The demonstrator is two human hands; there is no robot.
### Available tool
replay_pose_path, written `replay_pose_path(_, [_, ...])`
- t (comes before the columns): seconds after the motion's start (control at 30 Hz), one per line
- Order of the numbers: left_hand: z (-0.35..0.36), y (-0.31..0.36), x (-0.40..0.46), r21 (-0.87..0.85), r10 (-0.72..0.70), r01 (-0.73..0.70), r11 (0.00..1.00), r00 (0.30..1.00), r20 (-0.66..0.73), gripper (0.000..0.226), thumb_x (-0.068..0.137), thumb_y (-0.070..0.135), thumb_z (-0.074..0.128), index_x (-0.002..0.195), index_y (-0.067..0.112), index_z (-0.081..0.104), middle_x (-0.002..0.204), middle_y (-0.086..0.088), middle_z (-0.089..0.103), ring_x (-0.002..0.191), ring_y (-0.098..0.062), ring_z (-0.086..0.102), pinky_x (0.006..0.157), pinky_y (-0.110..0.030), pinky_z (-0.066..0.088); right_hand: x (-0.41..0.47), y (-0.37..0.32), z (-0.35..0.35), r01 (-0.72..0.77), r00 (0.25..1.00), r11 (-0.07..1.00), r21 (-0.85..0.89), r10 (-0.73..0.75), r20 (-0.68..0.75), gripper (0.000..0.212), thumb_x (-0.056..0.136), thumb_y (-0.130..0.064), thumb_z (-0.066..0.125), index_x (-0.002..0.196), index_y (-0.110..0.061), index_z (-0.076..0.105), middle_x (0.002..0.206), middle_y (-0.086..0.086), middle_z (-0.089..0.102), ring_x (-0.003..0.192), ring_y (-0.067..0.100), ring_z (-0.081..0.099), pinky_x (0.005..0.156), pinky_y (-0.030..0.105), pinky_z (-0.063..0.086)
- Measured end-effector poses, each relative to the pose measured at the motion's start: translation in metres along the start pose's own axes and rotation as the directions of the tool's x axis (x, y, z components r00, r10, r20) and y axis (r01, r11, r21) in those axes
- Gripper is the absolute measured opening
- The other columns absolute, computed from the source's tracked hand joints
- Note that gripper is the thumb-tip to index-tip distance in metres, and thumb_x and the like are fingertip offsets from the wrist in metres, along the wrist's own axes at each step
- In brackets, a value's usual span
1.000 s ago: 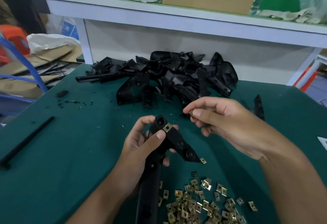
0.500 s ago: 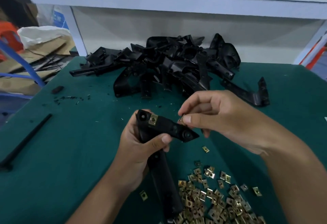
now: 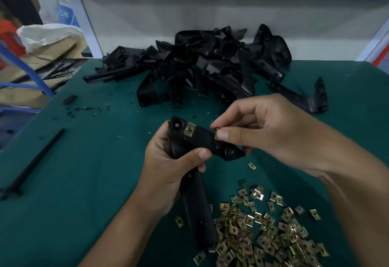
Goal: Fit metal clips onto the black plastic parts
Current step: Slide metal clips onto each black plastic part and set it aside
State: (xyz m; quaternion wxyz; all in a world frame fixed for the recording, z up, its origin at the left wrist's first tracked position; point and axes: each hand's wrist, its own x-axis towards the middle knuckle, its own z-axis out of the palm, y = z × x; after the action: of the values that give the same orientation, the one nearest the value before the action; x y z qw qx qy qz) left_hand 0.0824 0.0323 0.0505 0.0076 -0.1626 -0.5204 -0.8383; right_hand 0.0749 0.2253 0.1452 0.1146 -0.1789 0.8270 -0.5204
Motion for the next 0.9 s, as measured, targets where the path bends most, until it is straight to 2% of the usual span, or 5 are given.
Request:
replay_pose_path(0.2, [0.004, -0.006, -0.001, 0.012, 0.025, -0.024, 1.000, 0.999, -0.041, 0.028, 0.070, 0.014, 0.085, 0.089, 0.018, 0.065, 0.073, -0.007, 0.068, 0.053, -0.016, 0.057, 0.053, -0.024, 0.049, -0.003, 0.000, -0.002, -0.014, 0.999, 0.999, -0.051, 0.012, -0.033, 0.011, 0.085, -0.036, 0.072, 0.094, -0.035, 0.079, 0.085, -0.011, 0.078, 0.081, 0.004, 0.073, 0.065, 0.016, 0.054])
replay_pose_path(0.37, [0.004, -0.004, -0.001, 0.026, 0.070, -0.068, 0.997, 0.993, -0.100, 0.030, 0.073, 0.011, 0.081, 0.093, 0.010, 0.059, 0.079, -0.006, 0.069, 0.056, -0.015, 0.058, 0.054, -0.023, 0.050, -0.005, -0.001, 0.000, -0.023, 0.999, 0.997, -0.069, 0.021, -0.026, 0.017, 0.085, -0.038, 0.068, 0.096, -0.034, 0.080, 0.089, -0.009, 0.078, 0.084, 0.010, 0.072, 0.065, 0.011, 0.052])
replay_pose_path(0.57, [0.007, -0.005, -0.001, 0.045, 0.076, -0.072, 0.996, 0.991, -0.108, 0.025, 0.072, 0.013, 0.081, 0.090, 0.018, 0.064, 0.078, -0.001, 0.070, 0.058, -0.013, 0.060, 0.054, -0.022, 0.051, -0.009, -0.003, 0.002, 0.049, 0.999, 0.984, -0.171, -0.052, -0.009, 0.013, 0.093, -0.031, 0.068, 0.097, -0.036, 0.079, 0.088, -0.023, 0.075, 0.088, -0.010, 0.068, 0.070, 0.000, 0.044])
replay_pose_path(0.77, [0.012, -0.006, -0.004, 0.008, 0.060, -0.060, 0.998, 0.993, -0.103, 0.024, 0.082, 0.017, 0.077, 0.102, 0.011, 0.063, 0.094, -0.008, 0.074, 0.079, -0.020, 0.071, 0.062, -0.026, 0.056, -0.007, 0.001, -0.002, -0.020, 0.996, 0.999, -0.031, 0.023, 0.089, 0.015, 0.088, -0.038, 0.071, 0.103, -0.037, 0.075, 0.093, -0.007, 0.077, 0.090, 0.006, 0.073, 0.070, 0.018, 0.057])
replay_pose_path(0.9, [0.014, -0.004, -0.006, 0.009, -0.006, 0.006, 1.000, 0.999, -0.042, 0.017, 0.097, 0.027, 0.066, 0.111, 0.017, 0.069, 0.108, -0.010, 0.073, 0.096, -0.026, 0.072, 0.075, -0.031, 0.058, -0.008, 0.005, -0.010, -0.066, 0.997, 0.998, 0.022, 0.066, -0.033, 0.012, 0.087, -0.030, 0.074, 0.099, -0.030, 0.078, 0.087, -0.003, 0.077, 0.083, 0.008, 0.073, 0.063, 0.022, 0.057])
